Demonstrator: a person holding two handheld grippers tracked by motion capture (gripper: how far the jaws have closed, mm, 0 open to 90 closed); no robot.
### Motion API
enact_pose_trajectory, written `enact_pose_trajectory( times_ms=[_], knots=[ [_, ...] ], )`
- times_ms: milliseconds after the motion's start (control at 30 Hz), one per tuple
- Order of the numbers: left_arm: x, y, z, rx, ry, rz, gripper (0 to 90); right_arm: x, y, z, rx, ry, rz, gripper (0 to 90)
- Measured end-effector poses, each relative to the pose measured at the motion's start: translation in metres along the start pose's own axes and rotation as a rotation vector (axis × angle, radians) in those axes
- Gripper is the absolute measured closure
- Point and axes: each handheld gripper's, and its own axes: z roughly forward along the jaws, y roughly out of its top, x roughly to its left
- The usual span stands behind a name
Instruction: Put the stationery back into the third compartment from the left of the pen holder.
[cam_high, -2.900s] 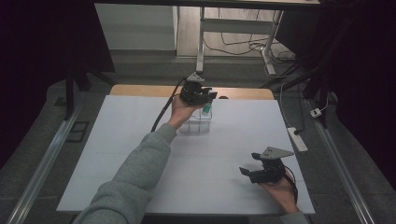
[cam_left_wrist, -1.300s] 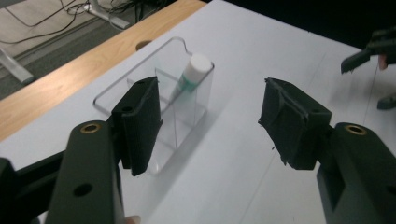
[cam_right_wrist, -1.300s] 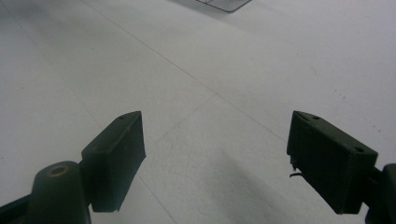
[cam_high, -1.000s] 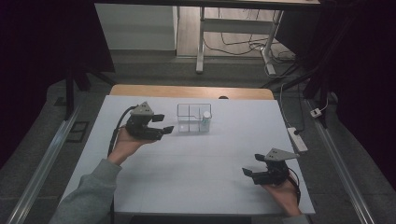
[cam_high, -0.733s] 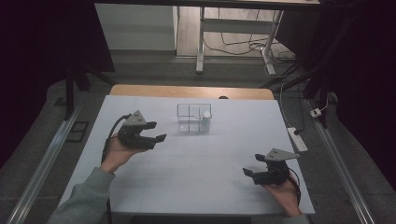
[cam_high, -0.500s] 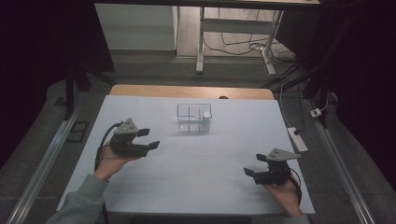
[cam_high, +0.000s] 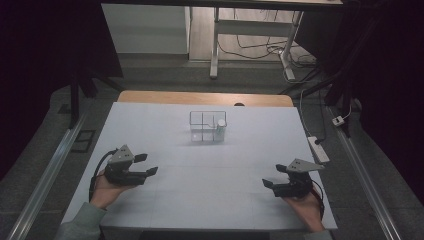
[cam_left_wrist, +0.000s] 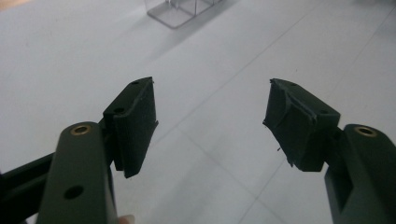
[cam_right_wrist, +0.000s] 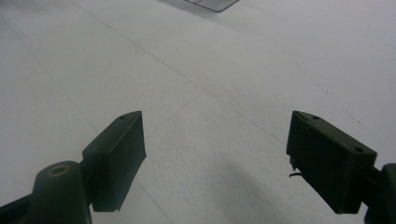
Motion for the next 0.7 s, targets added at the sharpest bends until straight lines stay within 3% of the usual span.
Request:
enact_pose_trajectory(
  times_ms=[267, 700],
  knots=[
    [0.004, -0.021, -0.003, 0.004, 0.010, -0.030, 32.8, 0.000, -0.001, 0.000, -0.001, -0.002, -0.004, 19.1],
    [0.010, -0.024, 0.005, 0.018, 0.004, -0.035, 31.3, 0.001, -0.002, -0.001, -0.002, -0.009, -0.015, 19.3]
  ],
)
